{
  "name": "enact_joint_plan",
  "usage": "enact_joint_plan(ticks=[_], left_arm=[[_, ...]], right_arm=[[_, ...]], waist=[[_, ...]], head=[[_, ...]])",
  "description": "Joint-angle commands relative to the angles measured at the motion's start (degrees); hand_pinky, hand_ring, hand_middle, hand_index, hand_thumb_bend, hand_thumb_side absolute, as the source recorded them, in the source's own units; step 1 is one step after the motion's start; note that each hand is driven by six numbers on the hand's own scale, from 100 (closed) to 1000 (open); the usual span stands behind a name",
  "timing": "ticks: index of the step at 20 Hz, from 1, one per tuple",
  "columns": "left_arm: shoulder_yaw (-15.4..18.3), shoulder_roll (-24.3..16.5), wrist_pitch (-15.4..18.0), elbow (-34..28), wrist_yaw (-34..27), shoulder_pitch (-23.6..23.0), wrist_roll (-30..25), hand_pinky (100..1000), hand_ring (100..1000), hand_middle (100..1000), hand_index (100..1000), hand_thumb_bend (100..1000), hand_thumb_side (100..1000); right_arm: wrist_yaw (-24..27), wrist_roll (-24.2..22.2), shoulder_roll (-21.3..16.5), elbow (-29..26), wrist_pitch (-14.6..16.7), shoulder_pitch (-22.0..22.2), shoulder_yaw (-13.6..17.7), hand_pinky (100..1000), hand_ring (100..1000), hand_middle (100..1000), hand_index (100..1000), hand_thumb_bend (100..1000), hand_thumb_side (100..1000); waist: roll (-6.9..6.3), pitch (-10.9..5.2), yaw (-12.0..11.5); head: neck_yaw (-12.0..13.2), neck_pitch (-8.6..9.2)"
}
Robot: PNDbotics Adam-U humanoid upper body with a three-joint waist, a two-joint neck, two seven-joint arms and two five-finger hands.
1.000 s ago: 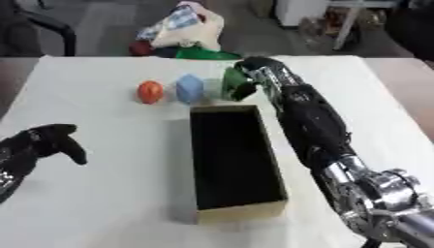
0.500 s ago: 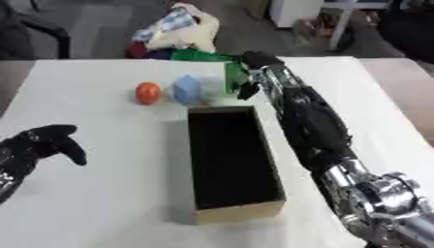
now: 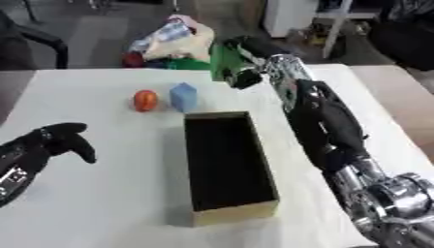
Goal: Pick up objects on the table and place them in the box.
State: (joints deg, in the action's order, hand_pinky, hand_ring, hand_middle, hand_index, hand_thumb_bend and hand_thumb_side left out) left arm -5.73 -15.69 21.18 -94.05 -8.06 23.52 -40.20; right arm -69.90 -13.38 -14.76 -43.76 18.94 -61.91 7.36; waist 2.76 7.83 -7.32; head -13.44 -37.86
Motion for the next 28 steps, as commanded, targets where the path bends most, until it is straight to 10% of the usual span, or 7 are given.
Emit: enact_joint_plan(ticks=[1, 13, 28], left_arm=[[0.8, -1.0, 0.1, -0.6, -0.3, 0.3, 0.3, 683, 616, 614, 906, 100, 937], [1.3, -1.2, -0.1, -0.7, -0.3, 0.0, 0.8, 684, 616, 615, 906, 100, 935], [1.3, -1.2, -0.4, -0.8, -0.1, 0.0, 0.7, 684, 616, 615, 906, 100, 939]], right_arm=[[7.1, -1.5, -3.4, -4.4, 5.1, -0.1, -3.5, 815, 693, 495, 994, 100, 349], [26.2, -12.5, -12.3, -14.0, 11.6, 8.6, -14.5, 812, 695, 507, 998, 100, 541], [27.8, -18.0, -14.3, -17.6, 14.3, 12.5, -20.4, 820, 719, 587, 998, 100, 630]], waist=[[-0.33, -1.08, 0.5], [-0.25, -1.26, 2.5], [0.1, -0.88, 2.8]], head=[[0.9, -0.6], [2.1, -0.38], [1.9, -0.12]])
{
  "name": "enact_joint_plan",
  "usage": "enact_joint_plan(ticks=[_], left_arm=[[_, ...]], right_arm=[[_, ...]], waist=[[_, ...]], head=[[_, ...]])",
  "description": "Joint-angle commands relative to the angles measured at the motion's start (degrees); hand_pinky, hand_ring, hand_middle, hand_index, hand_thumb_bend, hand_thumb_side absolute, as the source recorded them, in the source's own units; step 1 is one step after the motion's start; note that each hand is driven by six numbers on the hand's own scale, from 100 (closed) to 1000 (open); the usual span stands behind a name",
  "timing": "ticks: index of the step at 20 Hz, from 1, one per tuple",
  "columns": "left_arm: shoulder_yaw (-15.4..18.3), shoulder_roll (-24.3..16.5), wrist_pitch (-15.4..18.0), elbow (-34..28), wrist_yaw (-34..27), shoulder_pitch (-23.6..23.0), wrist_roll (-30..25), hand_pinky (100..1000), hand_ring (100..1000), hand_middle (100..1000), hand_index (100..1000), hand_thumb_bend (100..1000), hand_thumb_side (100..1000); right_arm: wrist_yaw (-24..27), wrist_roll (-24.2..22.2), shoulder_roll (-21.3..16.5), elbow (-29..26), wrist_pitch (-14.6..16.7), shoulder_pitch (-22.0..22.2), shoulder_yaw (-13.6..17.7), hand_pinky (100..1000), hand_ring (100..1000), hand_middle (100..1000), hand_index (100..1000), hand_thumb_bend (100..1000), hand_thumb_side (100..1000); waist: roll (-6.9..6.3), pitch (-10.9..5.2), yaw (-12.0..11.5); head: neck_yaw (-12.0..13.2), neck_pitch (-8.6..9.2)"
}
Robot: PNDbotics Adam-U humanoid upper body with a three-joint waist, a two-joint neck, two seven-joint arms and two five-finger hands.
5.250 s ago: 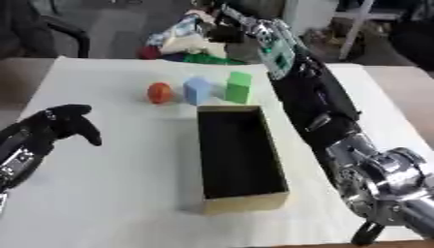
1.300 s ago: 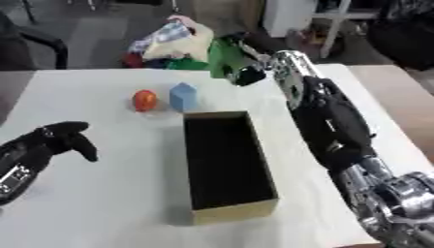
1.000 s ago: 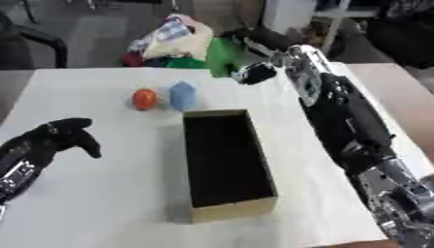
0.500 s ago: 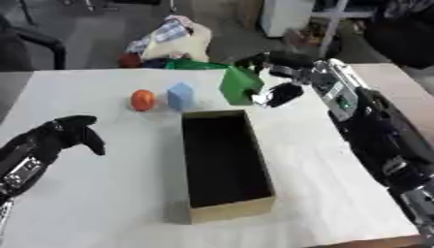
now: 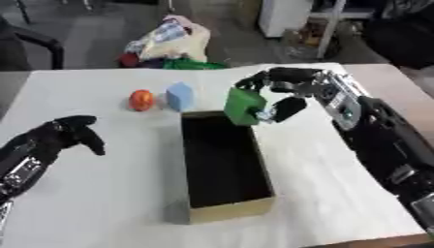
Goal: Pick up objects on the table and place them in the box.
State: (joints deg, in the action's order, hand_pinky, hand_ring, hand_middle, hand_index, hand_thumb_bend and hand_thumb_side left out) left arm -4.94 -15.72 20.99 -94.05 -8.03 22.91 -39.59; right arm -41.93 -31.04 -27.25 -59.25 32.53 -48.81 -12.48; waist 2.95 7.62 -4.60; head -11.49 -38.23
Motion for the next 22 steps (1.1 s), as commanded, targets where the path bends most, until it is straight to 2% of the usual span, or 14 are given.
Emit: enact_joint_plan(ticks=[1, 3, 4, 7, 10, 14, 18, 22], left_arm=[[0.5, -1.1, -0.2, -0.8, -0.1, 0.6, 0.1, 684, 616, 615, 906, 100, 939], [0.4, -1.1, -0.2, -0.9, -0.1, 0.6, 0.0, 684, 616, 615, 906, 100, 939], [0.4, -1.1, -0.2, -0.9, -0.1, 0.6, 0.0, 684, 616, 615, 906, 100, 939], [0.4, -1.1, -0.2, -0.8, -0.1, 0.6, 0.0, 684, 616, 615, 906, 100, 940], [0.4, -1.1, -0.2, -0.8, -0.1, 0.6, 0.0, 684, 617, 615, 906, 100, 938], [0.4, -1.1, -0.2, -0.8, -0.1, 0.5, 0.0, 684, 617, 615, 906, 100, 937], [0.4, -1.0, -0.2, -0.8, -0.2, 0.5, 0.0, 684, 621, 616, 906, 100, 941], [0.4, -1.2, -0.1, -0.8, -0.2, 0.7, 0.0, 684, 622, 617, 906, 100, 935]], right_arm=[[-0.5, -0.5, -1.7, -2.6, 1.0, -0.5, -0.9, 821, 722, 598, 998, 100, 634], [-1.2, -0.5, -1.5, -3.5, 1.4, -0.3, -1.4, 823, 734, 650, 999, 100, 664], [-1.7, -0.5, -1.5, -4.2, 1.7, -0.2, -1.7, 827, 749, 728, 1000, 100, 699], [-3.9, 0.1, -1.4, -6.7, 2.5, 0.0, -2.3, 833, 769, 808, 1000, 100, 750], [-6.0, 0.8, -1.5, -9.2, 3.3, -0.2, -2.8, 840, 792, 882, 1000, 100, 856], [-6.7, 2.0, -1.7, -11.9, 4.0, -0.4, -3.2, 844, 803, 916, 1000, 136, 938], [-5.9, 1.7, -1.9, -13.3, 4.4, -0.6, -4.0, 846, 806, 924, 1000, 109, 944], [-4.6, 1.5, -2.1, -14.3, 4.0, -0.5, -3.8, 845, 801, 921, 1000, 100, 908]], waist=[[-0.09, -0.64, 0.1], [-0.12, -0.58, 0.2], [-0.15, -0.55, 0.2], [-0.19, -0.54, 0.1], [-0.21, -0.61, 0.2], [-0.2, -0.76, 0.3], [-0.13, -0.82, 0.4], [-0.22, -0.87, 0.4]], head=[[-0.1, 0.23], [-0.2, 0.3], [-0.1, 0.25], [-0.1, 0.21], [-0.2, 0.22], [-0.2, -0.02], [-0.2, -0.11], [-0.1, -0.08]])
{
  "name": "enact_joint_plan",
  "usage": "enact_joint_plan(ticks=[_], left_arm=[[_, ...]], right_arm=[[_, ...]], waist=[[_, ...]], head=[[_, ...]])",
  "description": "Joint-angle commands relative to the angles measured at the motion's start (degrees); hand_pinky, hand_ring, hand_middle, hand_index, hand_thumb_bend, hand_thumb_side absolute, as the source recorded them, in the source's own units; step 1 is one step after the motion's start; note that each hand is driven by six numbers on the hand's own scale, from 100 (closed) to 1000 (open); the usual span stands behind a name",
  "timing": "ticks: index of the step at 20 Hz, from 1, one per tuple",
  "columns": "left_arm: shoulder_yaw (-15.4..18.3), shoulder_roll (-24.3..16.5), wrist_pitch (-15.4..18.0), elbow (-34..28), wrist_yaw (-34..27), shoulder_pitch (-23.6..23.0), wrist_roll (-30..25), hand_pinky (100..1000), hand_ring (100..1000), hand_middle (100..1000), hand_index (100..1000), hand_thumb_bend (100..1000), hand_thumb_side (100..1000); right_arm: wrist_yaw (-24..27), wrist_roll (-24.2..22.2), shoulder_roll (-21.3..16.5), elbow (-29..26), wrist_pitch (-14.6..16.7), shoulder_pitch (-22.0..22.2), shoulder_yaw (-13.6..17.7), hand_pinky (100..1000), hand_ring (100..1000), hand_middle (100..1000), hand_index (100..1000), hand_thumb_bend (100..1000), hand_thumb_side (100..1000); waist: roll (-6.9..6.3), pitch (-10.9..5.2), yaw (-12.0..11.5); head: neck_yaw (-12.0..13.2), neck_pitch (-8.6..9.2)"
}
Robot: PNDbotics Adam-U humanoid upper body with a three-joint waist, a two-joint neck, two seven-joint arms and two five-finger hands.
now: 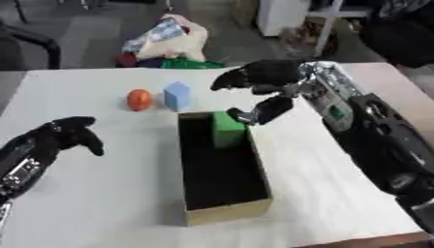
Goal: Pick up objects on the table and place them in the box.
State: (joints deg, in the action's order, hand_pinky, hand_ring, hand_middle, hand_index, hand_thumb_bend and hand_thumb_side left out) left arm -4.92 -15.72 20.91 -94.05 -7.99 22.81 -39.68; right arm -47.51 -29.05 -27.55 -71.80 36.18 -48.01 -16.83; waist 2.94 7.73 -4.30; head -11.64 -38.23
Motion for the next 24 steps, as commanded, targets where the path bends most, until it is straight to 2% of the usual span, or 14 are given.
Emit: enact_joint_plan(ticks=[1, 4, 5, 12, 19, 24], left_arm=[[0.4, -1.3, 0.0, -0.8, -0.3, 0.9, 0.1, 684, 622, 617, 906, 100, 935], [0.4, -1.4, 0.2, -0.7, -0.3, 1.1, 0.2, 684, 622, 617, 906, 100, 934], [0.4, -1.4, 0.2, -0.7, -0.3, 1.2, 0.3, 684, 624, 618, 906, 100, 932], [0.6, -3.1, 1.2, -0.2, 0.9, 3.7, 1.9, 691, 639, 634, 907, 100, 909], [0.1, -8.5, 5.0, 3.1, 6.0, 13.6, 6.1, 720, 676, 674, 915, 100, 852], [-1.4, -11.5, 9.2, 10.9, 13.6, 22.5, 7.8, 735, 694, 704, 923, 100, 851]], right_arm=[[1.4, -0.3, -1.8, -2.1, 0.2, -1.3, 0.7, 845, 800, 920, 1000, 100, 903], [2.2, -0.2, -2.0, -2.7, -0.1, -1.1, 0.9, 845, 798, 917, 1000, 100, 896], [2.7, 0.7, -1.9, -3.2, -0.4, -1.2, 1.6, 840, 784, 899, 1000, 100, 816], [2.5, 5.7, -2.0, -6.6, -2.1, -0.7, 4.6, 838, 774, 889, 1000, 100, 654], [2.3, 9.0, -1.5, -10.6, -2.8, 0.0, 5.9, 836, 766, 877, 1000, 100, 576], [2.8, 10.1, -0.3, -12.9, -3.2, 0.5, 6.5, 833, 758, 868, 1000, 100, 542]], waist=[[-0.24, -1.0, 0.1], [-0.28, -1.01, 0.1], [-0.36, -1.05, 0.3], [-0.82, -1.26, 0.6], [-1.37, -1.84, 2.1], [-1.72, -2.07, 3.9]], head=[[0.1, -0.06], [0.2, -0.05], [0.3, -0.08], [1.0, -0.22], [1.9, -0.8], [3.0, -1.06]])
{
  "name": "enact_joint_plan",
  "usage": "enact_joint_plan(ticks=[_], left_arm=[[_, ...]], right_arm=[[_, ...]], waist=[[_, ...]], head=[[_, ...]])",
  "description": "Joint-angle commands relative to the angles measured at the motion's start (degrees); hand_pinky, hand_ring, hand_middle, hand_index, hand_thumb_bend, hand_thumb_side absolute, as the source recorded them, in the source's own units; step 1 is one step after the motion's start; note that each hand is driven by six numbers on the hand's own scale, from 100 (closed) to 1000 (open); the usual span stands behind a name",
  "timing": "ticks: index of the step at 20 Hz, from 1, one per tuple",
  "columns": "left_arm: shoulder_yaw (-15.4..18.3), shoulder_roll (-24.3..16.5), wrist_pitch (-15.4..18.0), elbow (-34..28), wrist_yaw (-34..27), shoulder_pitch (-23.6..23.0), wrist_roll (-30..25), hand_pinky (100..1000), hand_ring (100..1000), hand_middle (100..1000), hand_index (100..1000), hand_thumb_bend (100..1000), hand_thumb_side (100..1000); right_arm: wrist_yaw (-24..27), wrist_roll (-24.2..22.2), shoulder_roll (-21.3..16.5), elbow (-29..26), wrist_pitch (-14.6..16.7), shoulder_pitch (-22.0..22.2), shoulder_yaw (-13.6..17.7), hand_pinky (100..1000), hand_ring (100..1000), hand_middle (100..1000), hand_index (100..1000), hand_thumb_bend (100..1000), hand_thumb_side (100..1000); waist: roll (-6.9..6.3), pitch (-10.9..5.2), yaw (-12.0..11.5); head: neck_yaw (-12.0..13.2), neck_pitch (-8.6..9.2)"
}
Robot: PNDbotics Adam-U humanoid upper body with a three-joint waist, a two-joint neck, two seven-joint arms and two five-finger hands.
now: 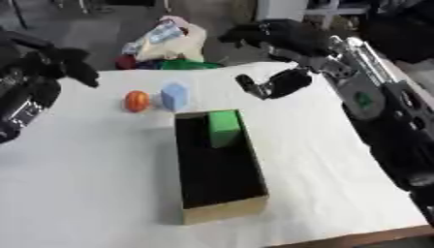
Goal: Pick up objects on the table and place them in the box.
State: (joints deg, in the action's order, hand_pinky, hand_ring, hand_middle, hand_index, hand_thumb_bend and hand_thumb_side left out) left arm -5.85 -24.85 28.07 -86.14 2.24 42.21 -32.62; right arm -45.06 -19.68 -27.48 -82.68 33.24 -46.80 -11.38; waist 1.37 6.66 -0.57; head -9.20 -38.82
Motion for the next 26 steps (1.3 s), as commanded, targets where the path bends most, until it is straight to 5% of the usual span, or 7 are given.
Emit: enact_joint_plan(ticks=[1, 9, 13, 19, 26], left_arm=[[-0.8, -2.5, 3.1, 5.0, 5.3, 4.8, 1.1, 739, 697, 709, 923, 100, 851], [-1.2, 0.9, 11.0, 25.9, 26.2, 16.9, 5.2, 761, 723, 738, 933, 100, 844], [1.2, 4.3, 11.4, 35.5, 40.4, 20.8, 10.1, 767, 733, 747, 937, 100, 792], [5.9, 8.4, 5.4, 45.1, 61.0, 23.9, 21.9, 758, 726, 742, 933, 100, 749], [10.8, 8.7, -4.1, 54.0, 74.3, 25.3, 33.0, 738, 706, 726, 928, 107, 763]], right_arm=[[0.5, 1.0, -0.1, -2.4, -0.4, -0.6, 1.3, 831, 753, 864, 1000, 100, 539], [1.3, 1.8, 2.0, -4.4, -1.4, -0.2, 1.8, 828, 743, 852, 1000, 100, 520], [1.7, 1.6, 2.9, -4.9, -1.7, -0.4, 1.5, 827, 741, 848, 1000, 100, 526], [2.2, 1.2, 3.4, -5.1, -1.9, -0.7, 1.1, 826, 738, 845, 1000, 100, 538], [2.7, 1.1, 3.7, -5.2, -2.1, -0.8, 1.1, 825, 736, 841, 1000, 100, 550]], waist=[[-0.23, -1.04, 0.6], [-0.67, -0.98, 3.1], [-0.86, -0.75, 4.4], [-0.93, -0.44, 5.8], [-1.15, 0.08, 7.7]], head=[[0.8, -0.48], [2.1, -0.06], [2.8, 0.24], [3.8, 0.56], [5.0, 1.07]])
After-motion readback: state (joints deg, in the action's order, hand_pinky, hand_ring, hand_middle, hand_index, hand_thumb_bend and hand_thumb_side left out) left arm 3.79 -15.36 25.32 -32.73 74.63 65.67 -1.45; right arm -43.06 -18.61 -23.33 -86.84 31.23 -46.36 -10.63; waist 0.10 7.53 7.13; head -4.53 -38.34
